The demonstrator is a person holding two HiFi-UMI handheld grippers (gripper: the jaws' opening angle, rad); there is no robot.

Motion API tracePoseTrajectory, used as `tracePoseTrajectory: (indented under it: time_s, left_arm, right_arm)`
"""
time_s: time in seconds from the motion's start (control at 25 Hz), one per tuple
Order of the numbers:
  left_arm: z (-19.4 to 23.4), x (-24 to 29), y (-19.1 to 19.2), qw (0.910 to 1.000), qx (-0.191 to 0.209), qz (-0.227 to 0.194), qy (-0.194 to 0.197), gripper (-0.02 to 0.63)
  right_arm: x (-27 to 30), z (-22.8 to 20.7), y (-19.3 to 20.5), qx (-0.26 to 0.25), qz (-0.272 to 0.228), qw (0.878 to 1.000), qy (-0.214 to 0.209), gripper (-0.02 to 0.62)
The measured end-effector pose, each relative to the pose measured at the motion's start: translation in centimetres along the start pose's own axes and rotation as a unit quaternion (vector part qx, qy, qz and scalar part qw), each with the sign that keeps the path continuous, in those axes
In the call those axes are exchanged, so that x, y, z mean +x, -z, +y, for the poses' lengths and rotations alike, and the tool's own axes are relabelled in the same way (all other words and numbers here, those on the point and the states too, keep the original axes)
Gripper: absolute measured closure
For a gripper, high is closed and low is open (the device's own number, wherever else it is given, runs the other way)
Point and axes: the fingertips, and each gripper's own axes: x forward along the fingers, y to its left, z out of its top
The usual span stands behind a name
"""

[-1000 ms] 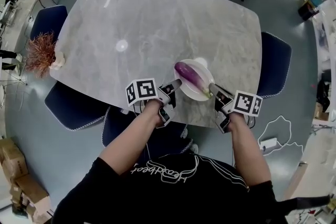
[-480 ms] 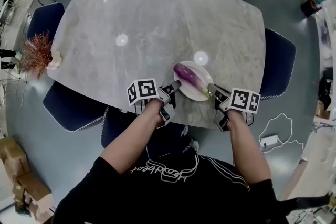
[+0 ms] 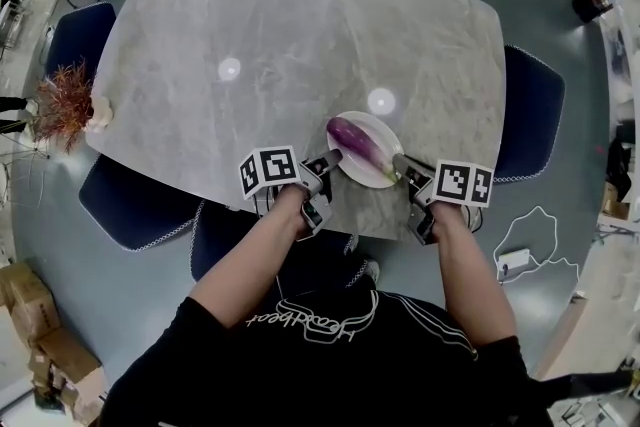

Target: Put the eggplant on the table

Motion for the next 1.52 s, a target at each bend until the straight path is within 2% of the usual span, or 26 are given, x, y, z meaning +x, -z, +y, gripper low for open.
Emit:
tracePoseTrajectory:
  time_s: [0.24, 0.48, 0.8, 0.84, 0.92, 1.04, 1.12, 1.2, 1.52]
  left_arm:
    - [0.3, 0.0, 0.0, 0.9998, 0.013, 0.000, -0.015, 0.586]
    - [0.0, 0.0, -0.1, 0.9997, 0.020, 0.007, -0.010, 0.586]
    - [-0.1, 0.0, 0.2, 0.9993, 0.032, 0.010, -0.015, 0.584]
    - [0.0, 0.0, 0.2, 0.9993, 0.032, 0.010, -0.017, 0.584]
    - [0.0, -0.1, 0.1, 0.9992, 0.034, 0.008, -0.020, 0.584]
    - [-0.2, -0.3, 0.0, 0.9987, 0.045, 0.003, -0.023, 0.578]
    - [-0.4, -0.4, 0.0, 0.9985, 0.051, 0.002, -0.021, 0.538]
    - [-0.4, -0.4, 0.0, 0.9985, 0.052, 0.000, -0.020, 0.525]
    - [-0.3, -2.1, 0.3, 0.9981, 0.060, -0.004, -0.012, 0.517]
  right_arm:
    - [0.3, -0.2, 0.5, -0.027, 0.019, 0.999, 0.028, 0.565]
    - [0.3, -0.2, 0.2, -0.025, 0.019, 0.999, 0.033, 0.565]
    - [0.2, -0.1, 0.1, 0.006, 0.008, 1.000, 0.011, 0.561]
    - [0.2, 0.0, 0.0, 0.007, 0.008, 1.000, 0.009, 0.528]
    - [0.1, 0.1, 0.0, 0.007, 0.007, 1.000, 0.008, 0.518]
    - [0.0, 0.1, -0.1, 0.008, -0.002, 1.000, 0.012, 0.518]
    - [-0.2, 0.1, -0.3, 0.008, -0.012, 1.000, 0.013, 0.503]
    - [-0.4, -0.1, -0.5, 0.011, -0.021, 1.000, 0.014, 0.500]
    - [-2.3, 0.0, -1.0, 0.009, -0.066, 0.998, 0.014, 0.501]
